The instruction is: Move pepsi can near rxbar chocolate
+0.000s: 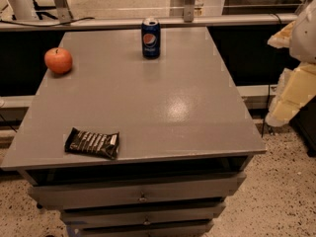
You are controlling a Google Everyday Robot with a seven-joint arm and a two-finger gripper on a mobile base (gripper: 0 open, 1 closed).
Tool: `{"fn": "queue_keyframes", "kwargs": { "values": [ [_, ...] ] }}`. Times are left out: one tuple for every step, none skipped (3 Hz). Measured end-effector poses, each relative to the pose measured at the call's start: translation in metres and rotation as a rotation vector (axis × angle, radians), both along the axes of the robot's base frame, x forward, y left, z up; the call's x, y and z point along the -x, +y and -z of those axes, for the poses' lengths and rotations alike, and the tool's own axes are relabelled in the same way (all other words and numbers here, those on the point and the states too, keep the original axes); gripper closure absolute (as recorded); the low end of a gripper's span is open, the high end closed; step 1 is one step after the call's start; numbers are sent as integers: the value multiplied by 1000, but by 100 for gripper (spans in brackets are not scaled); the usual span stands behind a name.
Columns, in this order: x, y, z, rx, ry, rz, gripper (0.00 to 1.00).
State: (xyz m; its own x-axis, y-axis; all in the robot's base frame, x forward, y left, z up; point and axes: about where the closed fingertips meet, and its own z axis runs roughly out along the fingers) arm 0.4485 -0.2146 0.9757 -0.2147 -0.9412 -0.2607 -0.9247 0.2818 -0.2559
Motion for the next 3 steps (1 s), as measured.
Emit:
{"fn": "queue_keyframes", "kwargs": {
  "values": [
    [-31,7,11,-93,-31,-2,0],
    [-75,17,23,-205,-82,1,0],
    [-128,28,31,-328,-156,21,0]
  ]
}}
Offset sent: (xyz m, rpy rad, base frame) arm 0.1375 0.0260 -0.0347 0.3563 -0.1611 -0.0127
